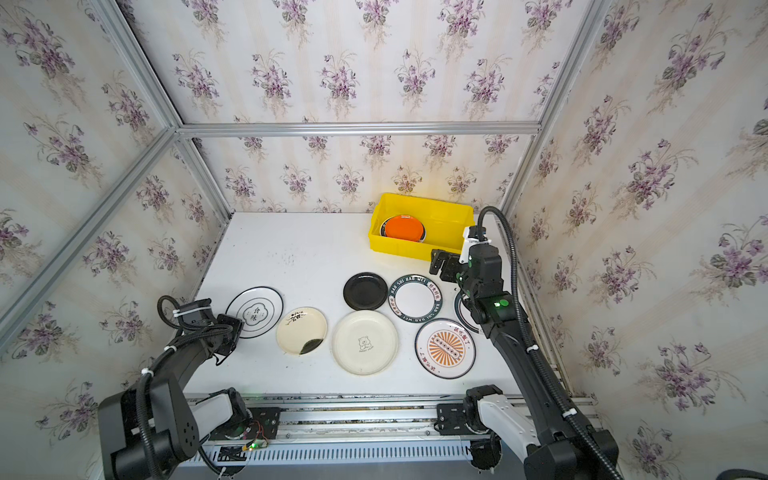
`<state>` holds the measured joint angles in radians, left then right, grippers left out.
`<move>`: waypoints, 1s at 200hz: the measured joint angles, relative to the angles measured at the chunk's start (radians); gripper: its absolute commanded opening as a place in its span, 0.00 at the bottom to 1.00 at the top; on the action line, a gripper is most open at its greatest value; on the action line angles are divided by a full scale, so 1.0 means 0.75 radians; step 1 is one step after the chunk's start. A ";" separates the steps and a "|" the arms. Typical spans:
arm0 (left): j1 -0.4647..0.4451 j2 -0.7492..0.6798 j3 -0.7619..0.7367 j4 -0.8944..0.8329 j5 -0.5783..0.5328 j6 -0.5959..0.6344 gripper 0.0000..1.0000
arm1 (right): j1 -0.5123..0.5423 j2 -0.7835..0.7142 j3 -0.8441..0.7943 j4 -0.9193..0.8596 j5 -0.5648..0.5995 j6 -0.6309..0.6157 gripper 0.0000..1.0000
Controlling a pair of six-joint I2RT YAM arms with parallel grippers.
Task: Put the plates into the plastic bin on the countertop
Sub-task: 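Grasp the white plate rim with left gripper and tilt it upright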
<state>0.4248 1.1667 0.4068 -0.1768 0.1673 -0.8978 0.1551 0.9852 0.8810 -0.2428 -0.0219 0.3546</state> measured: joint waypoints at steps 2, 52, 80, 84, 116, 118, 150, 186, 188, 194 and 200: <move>0.000 0.006 0.001 0.004 0.002 0.001 0.36 | 0.000 0.000 -0.001 0.000 0.000 0.000 0.99; 0.000 0.080 0.002 0.093 0.037 0.008 0.24 | 0.000 0.007 -0.008 0.001 0.001 0.001 0.99; 0.000 0.133 0.007 0.165 0.063 0.008 0.21 | 0.000 0.018 -0.009 0.001 0.001 0.005 0.99; 0.000 0.139 0.009 0.171 0.065 0.008 0.20 | 0.000 0.020 -0.009 0.002 0.001 0.005 0.99; -0.001 0.192 0.025 0.224 0.088 0.014 0.15 | 0.000 0.039 -0.009 0.002 0.000 0.006 0.99; -0.001 0.195 0.027 0.226 0.090 0.014 0.15 | 0.000 0.039 -0.009 0.002 0.000 0.006 0.99; 0.000 0.214 0.044 0.240 0.102 0.015 0.10 | 0.000 0.041 -0.008 0.002 0.000 0.012 0.99; 0.000 0.177 0.063 0.235 0.122 0.020 0.02 | 0.000 0.041 -0.008 0.002 0.000 0.016 0.99; 0.000 0.173 0.063 0.235 0.123 0.020 0.02 | 0.000 0.041 -0.008 0.002 0.000 0.016 0.99; 0.000 0.162 0.064 0.233 0.125 0.020 0.01 | 0.000 0.042 -0.008 0.002 0.000 0.016 0.99; 0.000 0.151 0.065 0.232 0.129 0.020 0.01 | 0.000 0.044 -0.008 0.002 0.000 0.016 0.99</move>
<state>0.4248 1.2797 0.4553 -0.0025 0.2642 -0.8825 0.1551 1.0180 0.8749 -0.2413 -0.0219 0.3664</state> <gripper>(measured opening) 0.120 0.994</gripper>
